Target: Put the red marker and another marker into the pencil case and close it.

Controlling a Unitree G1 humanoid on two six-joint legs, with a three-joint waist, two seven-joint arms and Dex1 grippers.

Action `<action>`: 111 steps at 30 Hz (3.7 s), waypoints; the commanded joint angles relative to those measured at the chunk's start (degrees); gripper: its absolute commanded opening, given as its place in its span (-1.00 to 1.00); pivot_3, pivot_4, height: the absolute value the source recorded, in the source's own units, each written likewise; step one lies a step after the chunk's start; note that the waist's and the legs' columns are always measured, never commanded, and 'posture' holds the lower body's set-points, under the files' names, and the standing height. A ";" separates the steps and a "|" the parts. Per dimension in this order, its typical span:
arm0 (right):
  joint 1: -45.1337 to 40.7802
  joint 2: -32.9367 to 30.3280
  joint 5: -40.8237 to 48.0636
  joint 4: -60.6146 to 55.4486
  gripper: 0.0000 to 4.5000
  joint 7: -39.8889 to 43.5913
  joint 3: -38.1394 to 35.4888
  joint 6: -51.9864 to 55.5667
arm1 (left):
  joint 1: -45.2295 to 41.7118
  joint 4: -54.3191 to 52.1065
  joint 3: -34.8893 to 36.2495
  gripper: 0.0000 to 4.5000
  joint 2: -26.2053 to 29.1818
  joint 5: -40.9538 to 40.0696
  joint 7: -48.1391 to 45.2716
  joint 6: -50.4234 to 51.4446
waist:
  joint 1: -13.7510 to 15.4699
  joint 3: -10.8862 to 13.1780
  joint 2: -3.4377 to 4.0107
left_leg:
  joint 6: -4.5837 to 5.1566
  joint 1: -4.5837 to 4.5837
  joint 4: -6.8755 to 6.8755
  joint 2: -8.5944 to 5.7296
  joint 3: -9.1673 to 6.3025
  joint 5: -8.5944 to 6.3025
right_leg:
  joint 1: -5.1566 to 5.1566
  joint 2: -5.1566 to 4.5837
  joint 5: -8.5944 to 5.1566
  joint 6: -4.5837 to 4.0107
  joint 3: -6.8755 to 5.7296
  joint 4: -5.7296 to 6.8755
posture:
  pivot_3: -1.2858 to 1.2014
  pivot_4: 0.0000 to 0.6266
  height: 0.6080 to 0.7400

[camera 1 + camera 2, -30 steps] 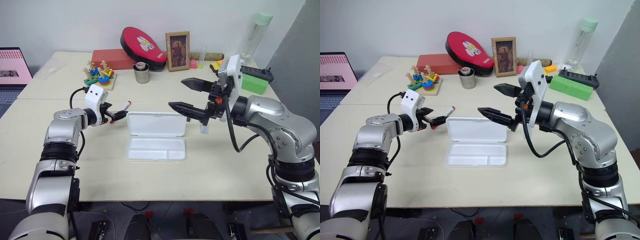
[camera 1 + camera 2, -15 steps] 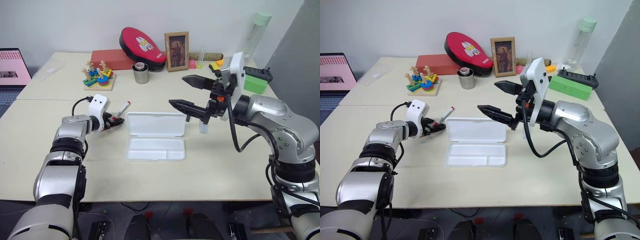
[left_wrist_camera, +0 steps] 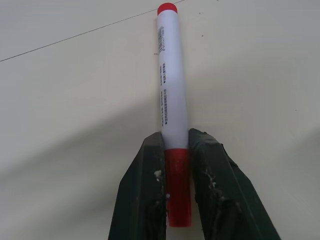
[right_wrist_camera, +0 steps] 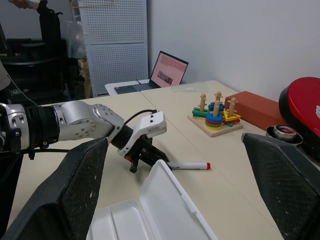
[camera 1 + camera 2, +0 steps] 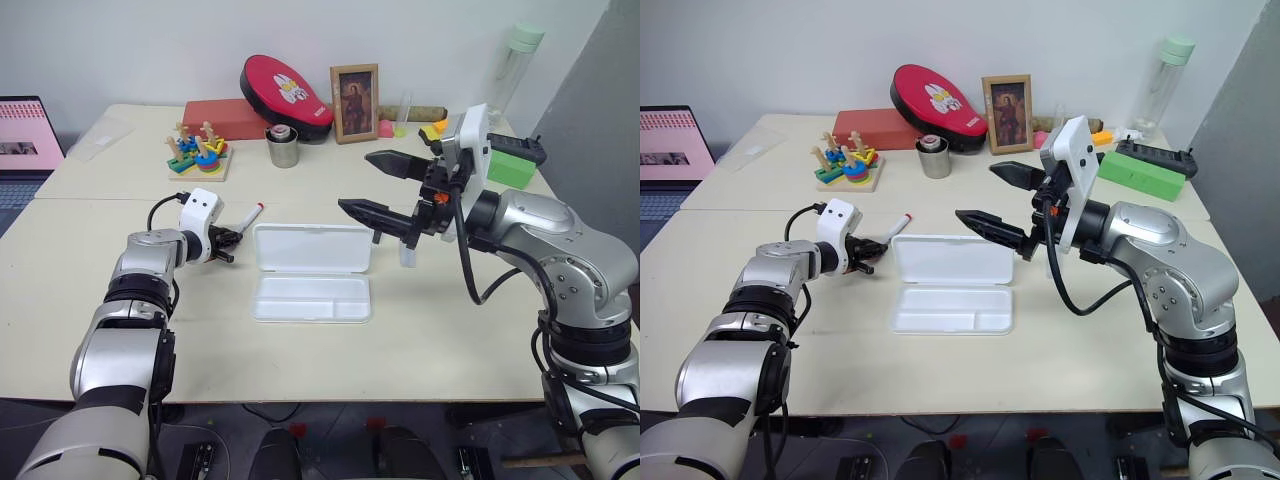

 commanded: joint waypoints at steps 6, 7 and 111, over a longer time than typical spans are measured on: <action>0.43 -1.70 0.23 -1.57 1.00 1.38 -2.36 -1.20 | -0.51 -3.47 1.95 -0.81 1.21 -0.62 1.11 -3.14 | 0.00 0.01 0.00 | 0.00 -0.01 0.00 0.00 0.00 0.00 | -0.01 0.00 0.00 0.00 0.00 -0.01 | 0.03 -0.52 1.00; 0.64 -2.41 0.69 -1.78 1.00 1.98 -2.93 -1.10 | -1.33 -6.50 2.90 -0.81 1.65 -1.88 -0.15 -4.96 | 0.03 0.02 -0.01 | 0.00 -0.02 0.00 0.00 0.00 0.00 | -0.02 0.00 0.00 0.00 0.00 -0.01 | 0.03 -0.52 1.00; 9.75 18.14 -31.41 22.30 -0.51 -33.94 -1.53 6.32 | 17.50 -62.00 -7.54 1.00 -15.77 -15.55 -4.43 4.98 | -0.06 -0.12 0.18 | 0.03 0.01 -0.14 -0.02 0.03 0.03 | 0.03 -0.01 -0.03 -0.08 0.06 -0.15 | 0.03 -0.52 1.00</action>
